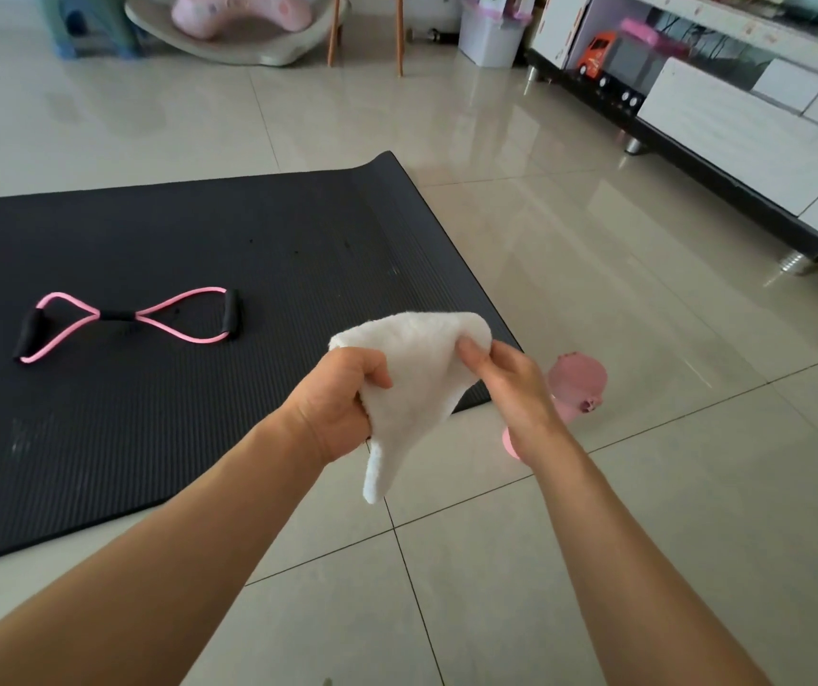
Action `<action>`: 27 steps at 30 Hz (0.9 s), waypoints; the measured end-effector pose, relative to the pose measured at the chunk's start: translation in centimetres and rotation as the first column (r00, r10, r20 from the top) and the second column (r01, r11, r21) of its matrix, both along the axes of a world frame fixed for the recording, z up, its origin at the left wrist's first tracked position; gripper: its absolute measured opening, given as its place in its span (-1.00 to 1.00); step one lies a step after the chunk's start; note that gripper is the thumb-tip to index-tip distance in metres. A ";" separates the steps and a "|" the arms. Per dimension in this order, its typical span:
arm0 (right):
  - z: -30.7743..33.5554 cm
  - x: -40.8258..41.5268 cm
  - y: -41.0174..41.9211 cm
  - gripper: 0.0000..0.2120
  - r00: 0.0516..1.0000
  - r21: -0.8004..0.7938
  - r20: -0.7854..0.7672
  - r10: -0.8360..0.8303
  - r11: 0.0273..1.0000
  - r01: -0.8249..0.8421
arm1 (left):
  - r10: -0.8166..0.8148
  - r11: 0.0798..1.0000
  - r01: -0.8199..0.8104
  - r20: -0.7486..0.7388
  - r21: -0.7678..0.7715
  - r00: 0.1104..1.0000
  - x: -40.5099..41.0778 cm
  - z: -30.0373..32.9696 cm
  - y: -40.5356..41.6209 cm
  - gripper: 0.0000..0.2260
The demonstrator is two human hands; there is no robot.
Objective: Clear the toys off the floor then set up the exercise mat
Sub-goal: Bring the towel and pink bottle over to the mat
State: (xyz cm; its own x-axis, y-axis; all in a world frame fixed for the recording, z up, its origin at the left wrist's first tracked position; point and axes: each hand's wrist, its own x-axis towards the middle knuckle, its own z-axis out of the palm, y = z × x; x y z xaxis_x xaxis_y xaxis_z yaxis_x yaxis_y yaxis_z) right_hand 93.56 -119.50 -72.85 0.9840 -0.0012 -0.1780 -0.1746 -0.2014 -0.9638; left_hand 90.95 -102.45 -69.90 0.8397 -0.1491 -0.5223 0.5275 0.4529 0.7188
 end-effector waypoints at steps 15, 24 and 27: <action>0.1 -0.8 -1.6 -0.67 0.999 0.402 0.024 -0.023 0.916 0.012 | 0.113 0.693 -0.317 0.336 0.648 0.935 0.3 -0.7 1.3 -0.63; -0.1 -1.2 -1.4 -0.57 0.988 0.521 0.132 0.081 0.842 -0.139 | 0.095 0.859 -0.302 0.451 0.413 0.888 -0.3 1.2 2.2 -0.67; 0.3 -1.3 -1.5 -0.53 0.979 0.528 0.166 0.117 0.828 -0.189 | 0.047 0.911 -0.217 0.435 0.350 0.899 -0.3 1.2 2.7 -0.80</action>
